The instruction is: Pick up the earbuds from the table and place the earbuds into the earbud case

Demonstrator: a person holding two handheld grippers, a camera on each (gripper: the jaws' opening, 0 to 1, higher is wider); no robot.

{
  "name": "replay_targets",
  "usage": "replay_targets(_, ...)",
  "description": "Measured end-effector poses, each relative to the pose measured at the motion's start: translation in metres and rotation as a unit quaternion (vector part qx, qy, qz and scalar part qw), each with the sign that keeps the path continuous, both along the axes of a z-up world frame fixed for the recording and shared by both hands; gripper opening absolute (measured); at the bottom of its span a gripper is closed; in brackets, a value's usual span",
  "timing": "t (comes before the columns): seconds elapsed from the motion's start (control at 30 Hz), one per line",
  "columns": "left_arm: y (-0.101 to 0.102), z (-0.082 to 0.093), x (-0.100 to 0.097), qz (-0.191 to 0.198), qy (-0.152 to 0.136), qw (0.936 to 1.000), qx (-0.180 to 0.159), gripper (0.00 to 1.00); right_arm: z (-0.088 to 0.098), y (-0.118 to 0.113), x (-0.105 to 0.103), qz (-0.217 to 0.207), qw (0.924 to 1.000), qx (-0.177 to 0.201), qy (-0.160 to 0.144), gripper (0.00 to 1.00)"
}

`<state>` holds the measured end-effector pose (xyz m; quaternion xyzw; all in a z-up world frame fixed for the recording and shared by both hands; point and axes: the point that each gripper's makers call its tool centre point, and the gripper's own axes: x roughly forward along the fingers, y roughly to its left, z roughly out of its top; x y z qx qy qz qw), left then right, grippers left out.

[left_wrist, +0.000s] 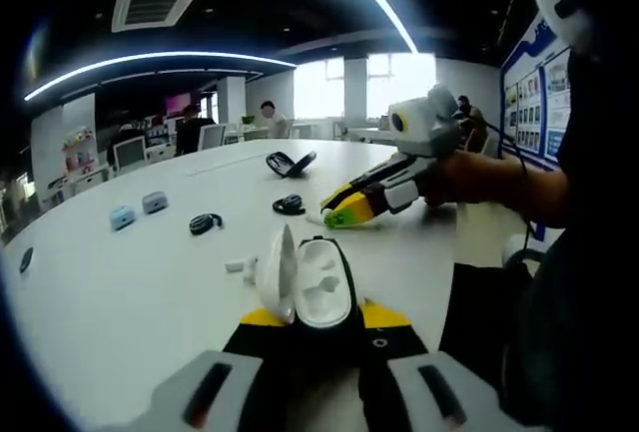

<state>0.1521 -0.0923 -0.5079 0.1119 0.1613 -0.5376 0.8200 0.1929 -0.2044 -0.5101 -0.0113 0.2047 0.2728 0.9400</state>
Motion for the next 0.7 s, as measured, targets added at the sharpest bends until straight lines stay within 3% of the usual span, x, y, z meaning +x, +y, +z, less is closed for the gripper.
replay_targets(0.7, 0.000, 0.000, 0.000, -0.001, -0.001, 1.0000, 0.002, 0.25, 0.011, 0.004, -0.011, 0.066, 0.9970, -0.033, -0.022, 0.15)
